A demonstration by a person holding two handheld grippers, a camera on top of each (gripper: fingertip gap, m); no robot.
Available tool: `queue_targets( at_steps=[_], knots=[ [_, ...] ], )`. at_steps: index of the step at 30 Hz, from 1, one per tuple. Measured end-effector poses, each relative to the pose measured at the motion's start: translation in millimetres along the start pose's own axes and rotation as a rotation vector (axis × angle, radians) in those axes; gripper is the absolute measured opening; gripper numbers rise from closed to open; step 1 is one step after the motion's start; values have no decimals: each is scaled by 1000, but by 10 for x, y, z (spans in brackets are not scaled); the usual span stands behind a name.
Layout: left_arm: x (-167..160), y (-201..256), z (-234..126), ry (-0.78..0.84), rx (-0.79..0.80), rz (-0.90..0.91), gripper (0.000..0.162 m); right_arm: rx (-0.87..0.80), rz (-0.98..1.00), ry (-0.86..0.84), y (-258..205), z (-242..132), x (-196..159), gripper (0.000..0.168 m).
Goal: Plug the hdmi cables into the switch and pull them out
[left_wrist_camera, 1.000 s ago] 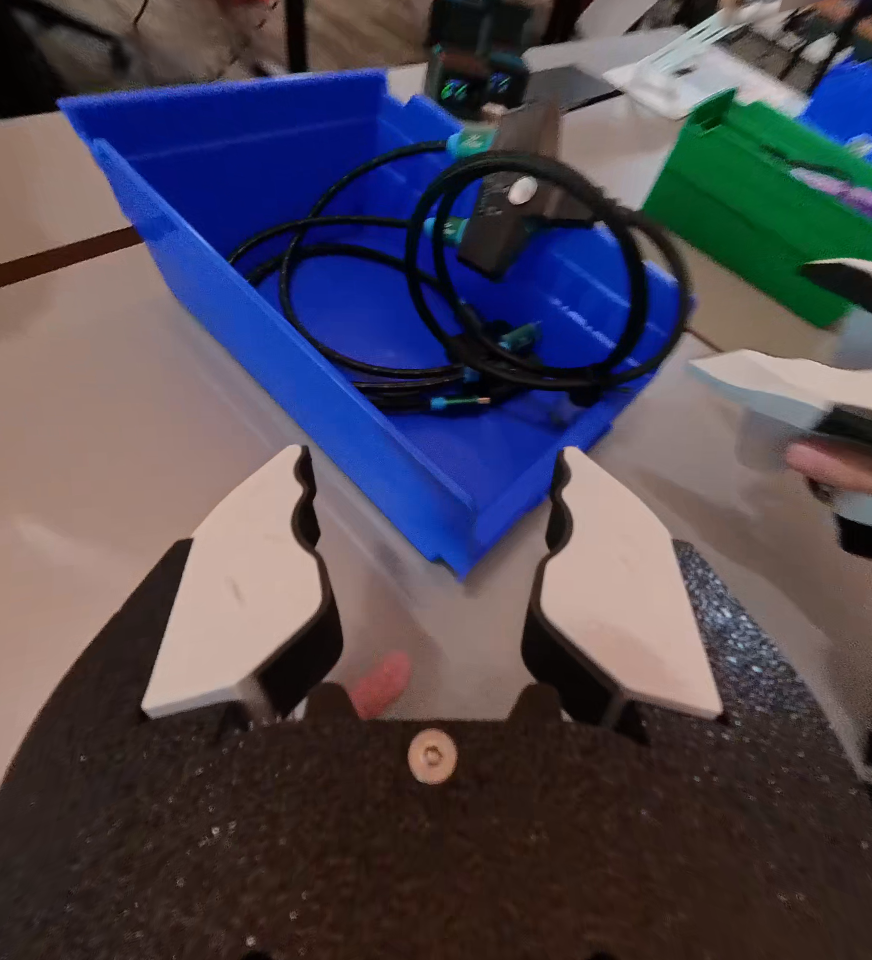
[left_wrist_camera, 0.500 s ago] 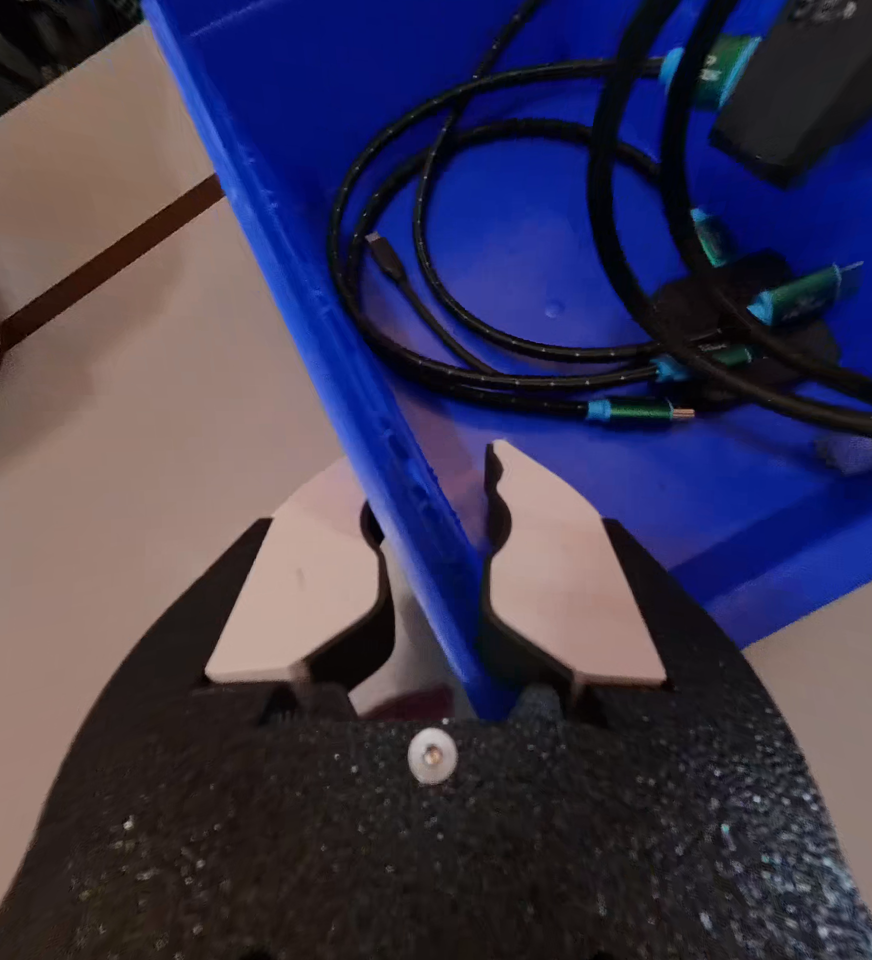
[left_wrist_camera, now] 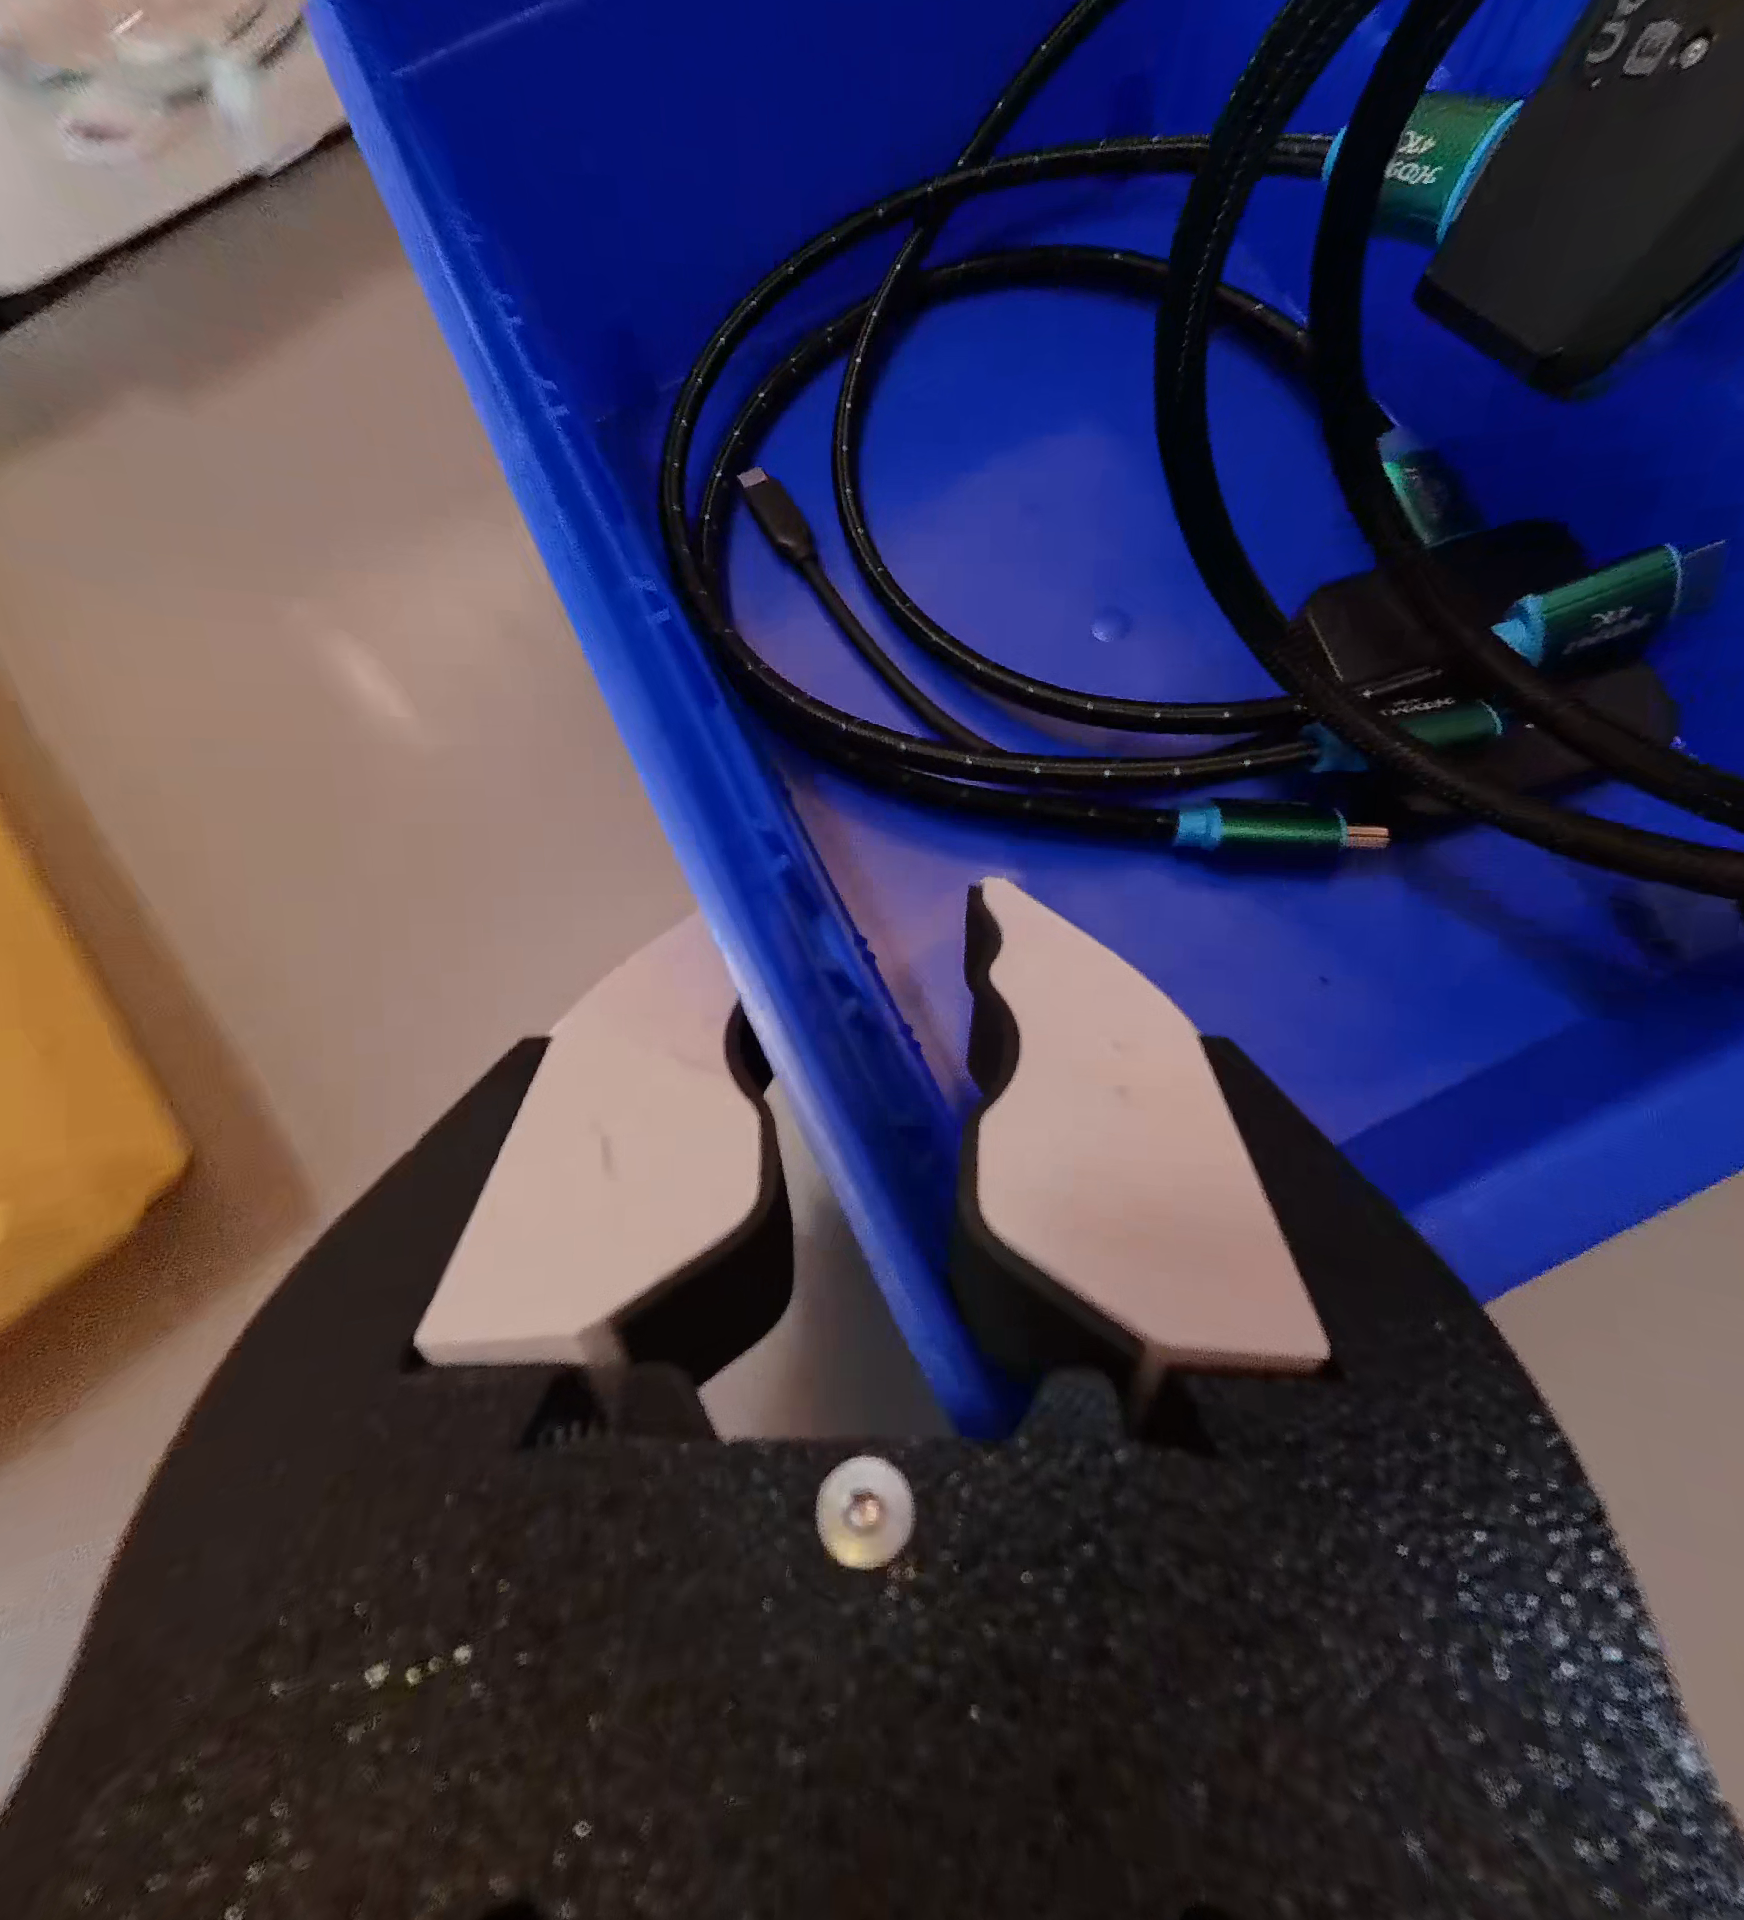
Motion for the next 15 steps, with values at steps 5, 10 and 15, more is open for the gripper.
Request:
queue_targets(
  at_steps=[5, 10, 15],
  knots=[
    [-608, -195, -616, -15, 58, -66, 32, 351, -23, -96, -1061, 854, 464, 106],
    [-844, -313, -841, -16, 78, -95, 33, 547, 113, -352, -2080, 2051, 893, 105],
    [-890, -347, -880, -7, 83, -114, 33, 424, 76, -676, -2789, 2950, 570, 94]
  ],
)
Point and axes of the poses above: each gripper's, where its closed fingertips meet, z out along the fingers, x out of its top, y = z × x across the jaws, the point moved 7 cm from there along -z, back along the fingers, and after that the axes turned 3 degrees about z, right-handed, at the moved point
